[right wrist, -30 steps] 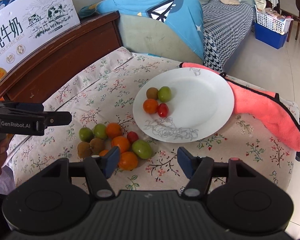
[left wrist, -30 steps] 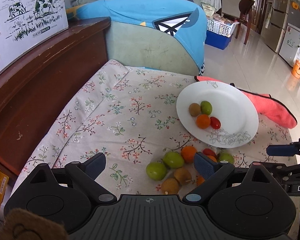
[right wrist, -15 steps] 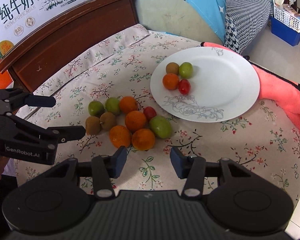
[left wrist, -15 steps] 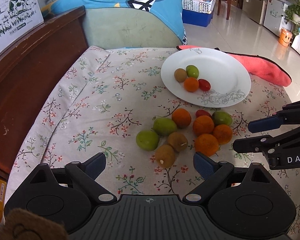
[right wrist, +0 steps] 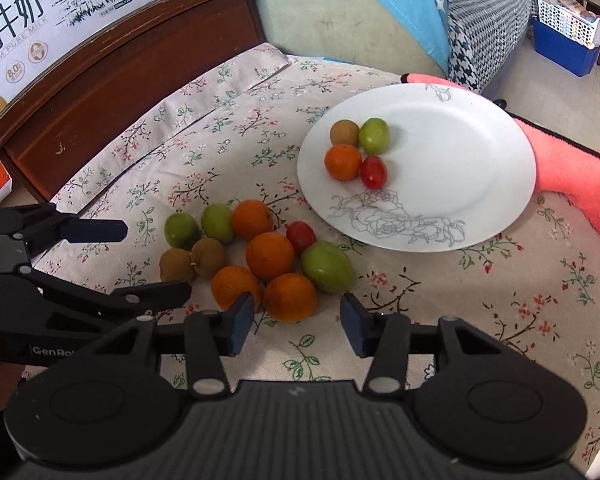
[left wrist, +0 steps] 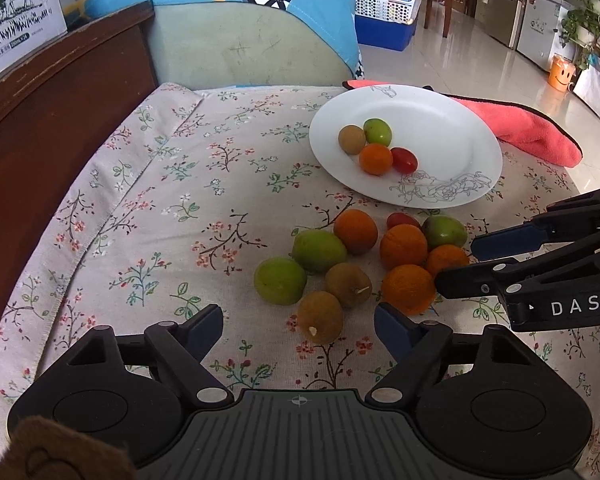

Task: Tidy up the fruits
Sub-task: 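Move both open tools back over the fruit pile, then grasp another brown kiwi with the left tool while the right tool grasps a small orange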

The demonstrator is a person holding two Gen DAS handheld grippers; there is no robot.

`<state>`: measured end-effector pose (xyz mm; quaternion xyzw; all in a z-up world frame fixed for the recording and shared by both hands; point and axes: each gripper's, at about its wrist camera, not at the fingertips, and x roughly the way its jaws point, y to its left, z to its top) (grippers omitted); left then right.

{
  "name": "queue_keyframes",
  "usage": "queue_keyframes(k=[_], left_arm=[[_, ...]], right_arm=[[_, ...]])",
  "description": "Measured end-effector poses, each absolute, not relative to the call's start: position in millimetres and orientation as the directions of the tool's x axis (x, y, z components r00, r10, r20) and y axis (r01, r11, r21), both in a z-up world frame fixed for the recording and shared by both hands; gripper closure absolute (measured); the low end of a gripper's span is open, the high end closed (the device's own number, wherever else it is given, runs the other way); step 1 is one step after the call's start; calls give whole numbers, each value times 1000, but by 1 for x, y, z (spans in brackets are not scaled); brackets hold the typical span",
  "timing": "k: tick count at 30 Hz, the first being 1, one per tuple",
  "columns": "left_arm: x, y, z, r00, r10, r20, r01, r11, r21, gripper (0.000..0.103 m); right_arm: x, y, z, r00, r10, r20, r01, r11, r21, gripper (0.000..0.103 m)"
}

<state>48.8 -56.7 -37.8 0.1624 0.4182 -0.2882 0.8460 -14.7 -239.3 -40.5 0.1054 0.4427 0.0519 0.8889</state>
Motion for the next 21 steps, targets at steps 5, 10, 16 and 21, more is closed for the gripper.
queue_keyframes(k=[5, 10, 16, 21], left_arm=[[54, -54, -43, 459, -373, -806, 611, 792, -19, 34], [53, -58, -46, 467, -372, -802, 617, 787, -5, 37], [54, -61, -52, 462, -375, -804, 626, 780, -4, 49], [53, -62, -51, 457, -388, -800, 631, 776, -16, 67]], right_arm=[[-11, -238, -43, 597, 182, -781, 4, 973, 230, 67], [-10, -235, -46, 588, 190, -786, -7, 973, 230, 71], [-9, -235, -47, 584, 192, -789, -3, 972, 234, 71], [-9, -234, -47, 587, 190, -787, -7, 973, 229, 72]])
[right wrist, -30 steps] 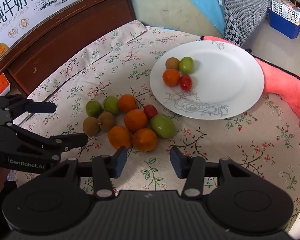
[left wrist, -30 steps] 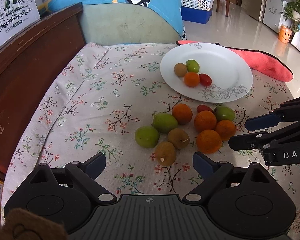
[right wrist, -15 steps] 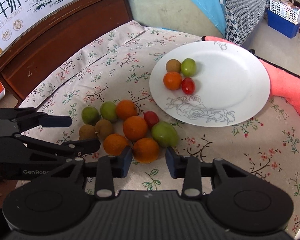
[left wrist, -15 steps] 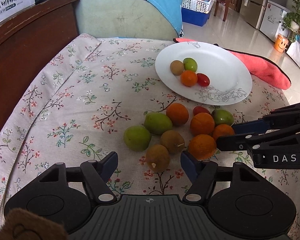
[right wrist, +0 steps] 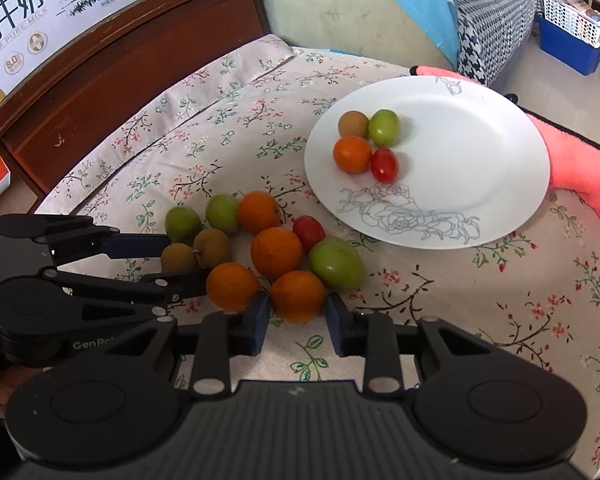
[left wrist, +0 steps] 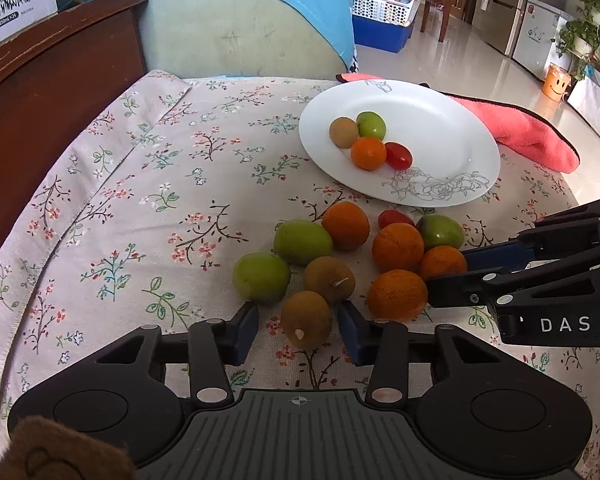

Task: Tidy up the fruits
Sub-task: 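Grasp another brown kiwi with the left tool while the right tool grasps a small orange, then carry the kiwi and small orange over the white plate with both tools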

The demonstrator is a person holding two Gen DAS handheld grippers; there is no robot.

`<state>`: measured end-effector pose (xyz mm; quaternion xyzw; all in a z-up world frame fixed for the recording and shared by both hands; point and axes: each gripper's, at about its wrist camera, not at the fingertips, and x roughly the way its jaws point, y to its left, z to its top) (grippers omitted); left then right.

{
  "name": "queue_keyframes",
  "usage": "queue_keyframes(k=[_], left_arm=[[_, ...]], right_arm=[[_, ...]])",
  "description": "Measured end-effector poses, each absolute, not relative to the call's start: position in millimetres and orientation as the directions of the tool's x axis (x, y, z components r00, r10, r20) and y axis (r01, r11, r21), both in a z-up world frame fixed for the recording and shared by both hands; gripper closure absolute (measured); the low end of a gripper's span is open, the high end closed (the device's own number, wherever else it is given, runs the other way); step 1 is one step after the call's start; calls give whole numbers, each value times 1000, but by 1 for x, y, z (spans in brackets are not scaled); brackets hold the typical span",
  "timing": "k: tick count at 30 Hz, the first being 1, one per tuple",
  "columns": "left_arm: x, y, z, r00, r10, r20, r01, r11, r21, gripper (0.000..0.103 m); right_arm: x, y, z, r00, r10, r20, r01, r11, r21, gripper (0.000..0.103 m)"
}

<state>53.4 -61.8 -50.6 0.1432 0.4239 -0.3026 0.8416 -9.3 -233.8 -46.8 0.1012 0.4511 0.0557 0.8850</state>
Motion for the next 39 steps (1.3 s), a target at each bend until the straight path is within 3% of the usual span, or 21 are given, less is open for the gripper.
queue_keyframes(k=[4, 20, 39], left_arm=[[53, -62, -48, 447, -393, -803, 631, 775, -28, 79], [42, -53, -25, 444, -428, -788, 631, 773, -65, 79], [58, -63, 23, 538, -482, -691, 572, 812, -121, 79]], right_arm=[[-10, -232, -45, 584, 196, -788, -23, 974, 225, 73], [-16, -226, -25, 620, 207, -757, -78, 976, 203, 73], [-19, -261, 20, 725, 170, -667, -35, 977, 211, 73]])
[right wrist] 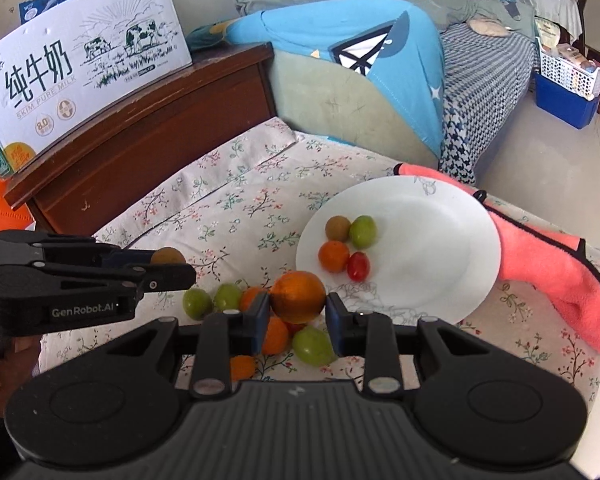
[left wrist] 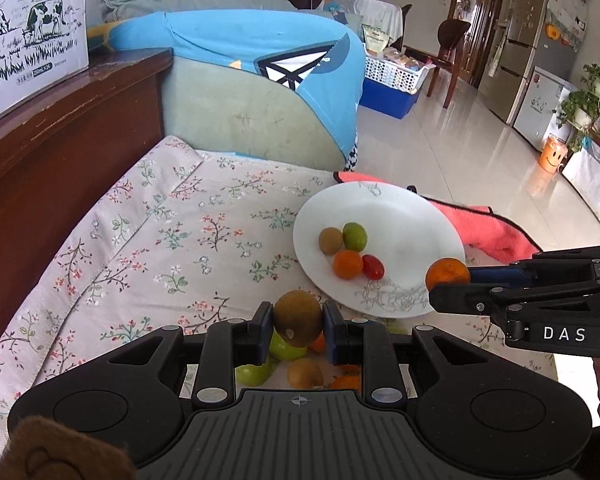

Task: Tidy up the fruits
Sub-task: 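Carry the kiwi and small orange over the white plate with both tools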

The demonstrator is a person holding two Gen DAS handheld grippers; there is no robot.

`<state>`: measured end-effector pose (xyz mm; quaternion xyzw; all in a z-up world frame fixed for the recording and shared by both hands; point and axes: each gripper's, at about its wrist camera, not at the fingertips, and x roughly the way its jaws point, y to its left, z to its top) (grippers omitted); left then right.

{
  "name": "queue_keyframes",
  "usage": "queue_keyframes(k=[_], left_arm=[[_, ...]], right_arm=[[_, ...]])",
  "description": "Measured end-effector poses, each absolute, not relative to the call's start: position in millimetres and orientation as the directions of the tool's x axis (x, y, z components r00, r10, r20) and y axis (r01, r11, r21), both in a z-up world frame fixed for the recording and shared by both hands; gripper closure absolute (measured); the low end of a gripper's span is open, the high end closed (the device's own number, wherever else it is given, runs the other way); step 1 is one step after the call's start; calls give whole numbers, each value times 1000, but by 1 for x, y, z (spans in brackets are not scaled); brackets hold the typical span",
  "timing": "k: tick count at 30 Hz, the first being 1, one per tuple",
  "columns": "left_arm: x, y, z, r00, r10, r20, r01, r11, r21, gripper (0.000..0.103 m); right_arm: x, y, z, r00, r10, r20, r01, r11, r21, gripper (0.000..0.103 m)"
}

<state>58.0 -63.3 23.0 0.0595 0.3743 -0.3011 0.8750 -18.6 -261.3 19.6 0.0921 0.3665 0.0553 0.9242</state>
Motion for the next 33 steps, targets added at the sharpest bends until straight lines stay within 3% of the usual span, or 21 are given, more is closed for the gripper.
queue_keyframes(k=[13, 33], left_arm=[[77, -115, 31, 537, -533, -653, 582, 795, -171, 79], [108, -176, -5, 486, -543, -685, 583, 785, -209, 79]], right_arm=[[-12, -322, 39, 787, 44, -615, 128, 964, 233, 73], [18, -344, -3, 701, 24, -713, 210, 948, 238, 73]])
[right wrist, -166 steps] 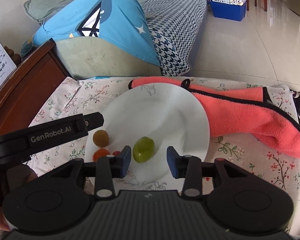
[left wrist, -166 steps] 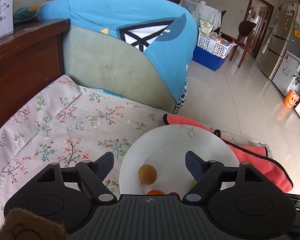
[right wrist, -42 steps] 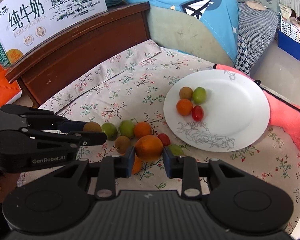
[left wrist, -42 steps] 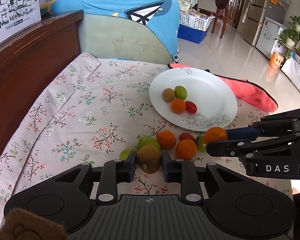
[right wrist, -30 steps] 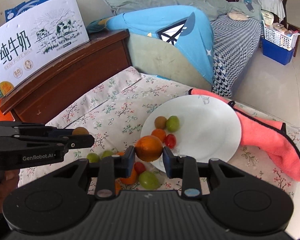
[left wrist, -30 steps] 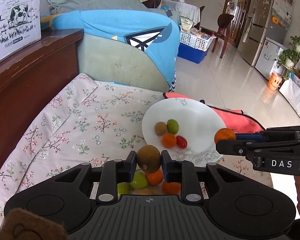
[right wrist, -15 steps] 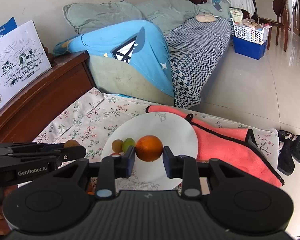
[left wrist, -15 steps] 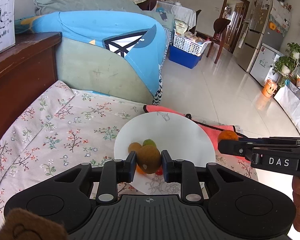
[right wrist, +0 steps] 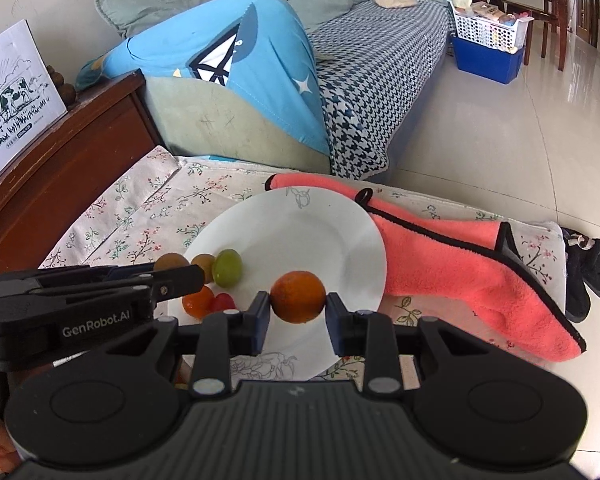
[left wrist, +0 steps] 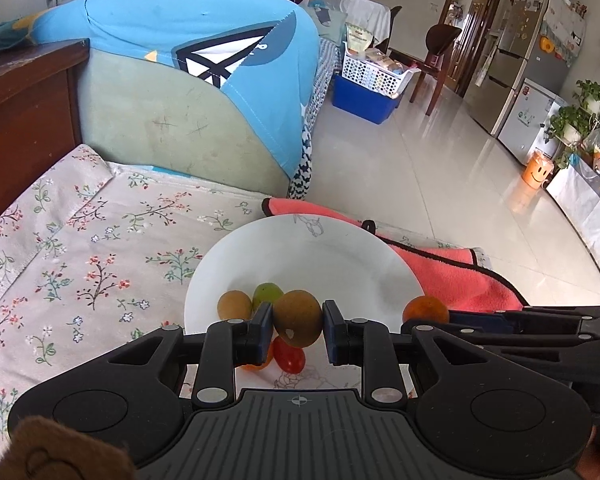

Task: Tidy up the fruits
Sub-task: 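Carry the kiwi and small orange over the white plate with both tools, then open both tools to drop the kiwi and orange onto the plate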

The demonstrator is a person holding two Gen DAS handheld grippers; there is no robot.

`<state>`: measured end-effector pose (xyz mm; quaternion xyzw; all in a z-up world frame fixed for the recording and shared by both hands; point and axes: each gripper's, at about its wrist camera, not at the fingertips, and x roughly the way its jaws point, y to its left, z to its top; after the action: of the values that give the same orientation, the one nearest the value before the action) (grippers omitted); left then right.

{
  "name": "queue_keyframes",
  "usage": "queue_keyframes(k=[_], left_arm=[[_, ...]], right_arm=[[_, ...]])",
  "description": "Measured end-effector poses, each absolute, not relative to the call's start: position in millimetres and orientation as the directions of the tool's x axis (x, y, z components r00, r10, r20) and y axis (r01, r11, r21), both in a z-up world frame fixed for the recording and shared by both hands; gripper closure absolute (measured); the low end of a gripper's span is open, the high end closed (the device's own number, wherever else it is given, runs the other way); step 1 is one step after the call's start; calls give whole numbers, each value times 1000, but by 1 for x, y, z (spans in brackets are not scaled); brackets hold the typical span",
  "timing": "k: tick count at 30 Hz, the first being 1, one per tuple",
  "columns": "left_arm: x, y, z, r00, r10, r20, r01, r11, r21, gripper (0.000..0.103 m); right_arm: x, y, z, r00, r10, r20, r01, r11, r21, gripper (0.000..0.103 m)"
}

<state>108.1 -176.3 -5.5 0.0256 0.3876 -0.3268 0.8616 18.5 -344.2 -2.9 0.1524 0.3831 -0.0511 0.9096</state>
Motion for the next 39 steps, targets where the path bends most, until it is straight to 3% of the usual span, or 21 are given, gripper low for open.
queue_keyframes(k=[21, 29, 31, 33, 39], left_arm=[[127, -194, -30, 453, -542, -708, 560, 791, -247, 77], [127, -187, -14, 493, -526, -693, 526, 814, -245, 61], [127, -184, -7, 512, -508, -693, 514, 827, -227, 47], [126, -177, 0, 522, -510, -684, 508, 830, -231, 38], [112, -159, 22, 556, -489, -673, 509, 840, -190, 31]], right_arm=[[43, -355, -31, 669, 19, -743, 271, 925, 268, 72], [38, -358, -20, 699, 13, -715, 279, 915, 290, 71], [37, -357, -16, 706, 12, -708, 274, 917, 289, 71], [35, -356, -12, 712, 12, -702, 268, 919, 288, 71], [29, -343, -3, 720, 37, -693, 219, 935, 277, 70]])
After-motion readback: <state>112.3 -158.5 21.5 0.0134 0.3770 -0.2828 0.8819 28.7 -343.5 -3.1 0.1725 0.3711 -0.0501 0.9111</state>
